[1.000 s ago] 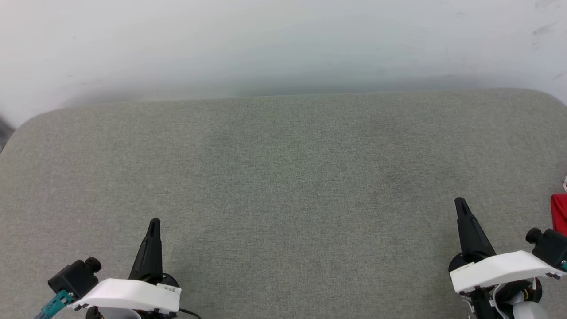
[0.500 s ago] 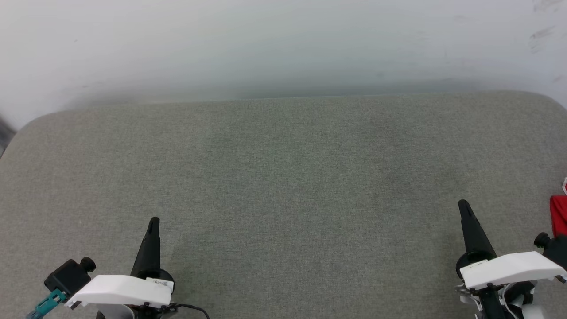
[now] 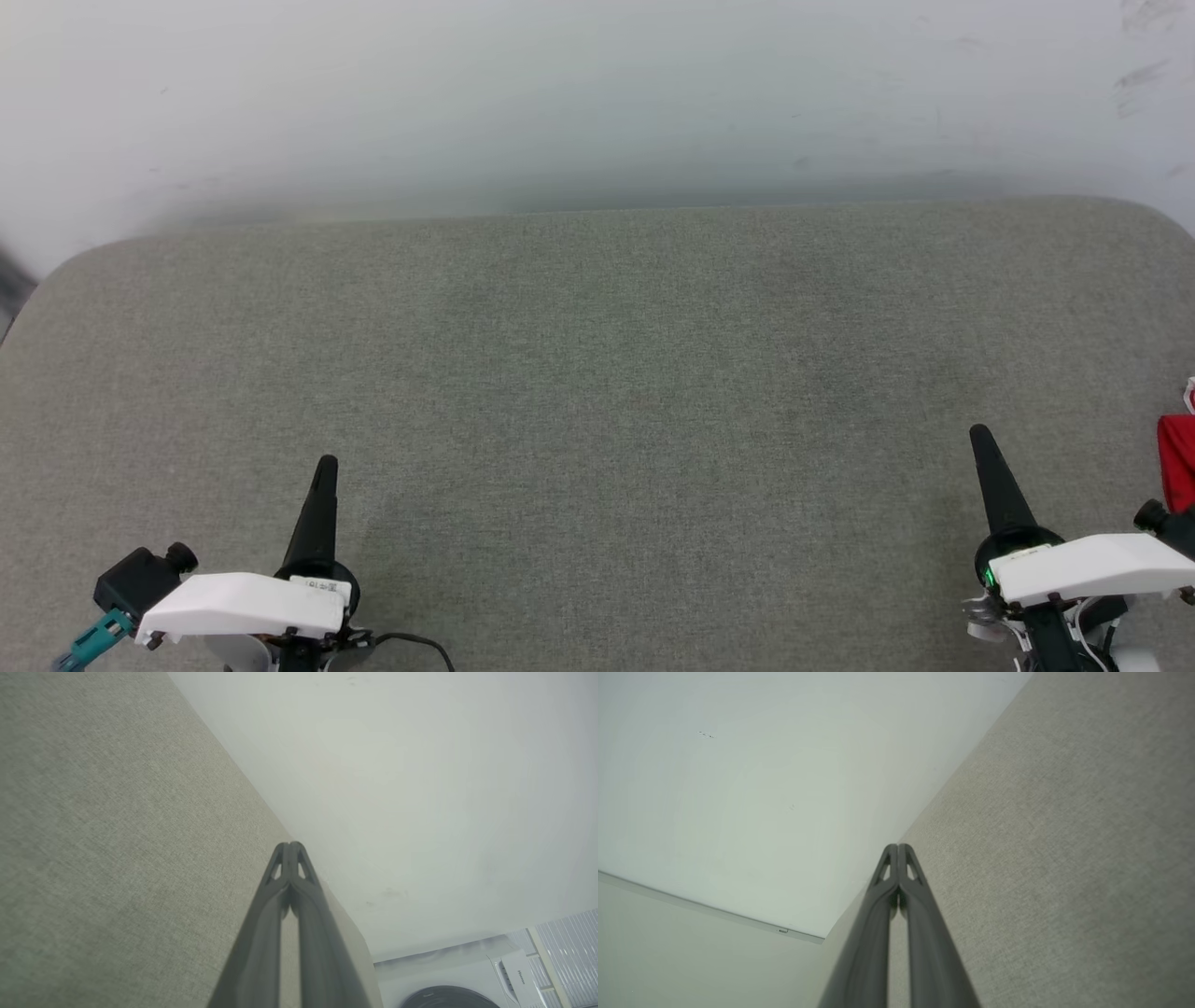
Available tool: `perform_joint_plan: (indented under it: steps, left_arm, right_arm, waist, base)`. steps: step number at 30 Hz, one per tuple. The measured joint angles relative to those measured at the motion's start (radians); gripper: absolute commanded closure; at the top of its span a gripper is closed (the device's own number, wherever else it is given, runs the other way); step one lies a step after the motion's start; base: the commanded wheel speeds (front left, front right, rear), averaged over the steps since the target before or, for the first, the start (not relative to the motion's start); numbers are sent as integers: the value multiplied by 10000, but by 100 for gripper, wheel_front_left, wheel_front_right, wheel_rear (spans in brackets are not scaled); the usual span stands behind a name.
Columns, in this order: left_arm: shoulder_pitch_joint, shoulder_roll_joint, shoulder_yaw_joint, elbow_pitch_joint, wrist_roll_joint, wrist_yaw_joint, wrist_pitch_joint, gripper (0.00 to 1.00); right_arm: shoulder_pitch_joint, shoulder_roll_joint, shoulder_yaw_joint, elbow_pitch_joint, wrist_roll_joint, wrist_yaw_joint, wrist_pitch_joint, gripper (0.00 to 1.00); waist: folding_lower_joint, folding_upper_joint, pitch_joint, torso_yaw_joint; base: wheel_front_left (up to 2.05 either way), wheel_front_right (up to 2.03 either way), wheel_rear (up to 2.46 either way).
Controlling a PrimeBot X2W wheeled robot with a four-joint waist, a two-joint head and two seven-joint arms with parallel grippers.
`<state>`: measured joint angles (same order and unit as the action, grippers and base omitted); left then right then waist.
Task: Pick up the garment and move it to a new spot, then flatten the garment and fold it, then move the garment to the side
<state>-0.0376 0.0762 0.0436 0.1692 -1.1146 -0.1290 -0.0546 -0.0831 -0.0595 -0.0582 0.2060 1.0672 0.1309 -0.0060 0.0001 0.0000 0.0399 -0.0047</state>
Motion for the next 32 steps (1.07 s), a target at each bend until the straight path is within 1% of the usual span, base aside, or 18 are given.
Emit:
perform_joint_plan:
  steps: [32]
  left_arm:
    - [-347, 2, 226, 445, -3070, 0, 830, 100]
  right_arm:
    - [-140, 12, -301, 228, 3206, 0, 685, 100]
  waist:
    - [-1, 0, -192, 25]
  base:
    - [0, 0, 0]
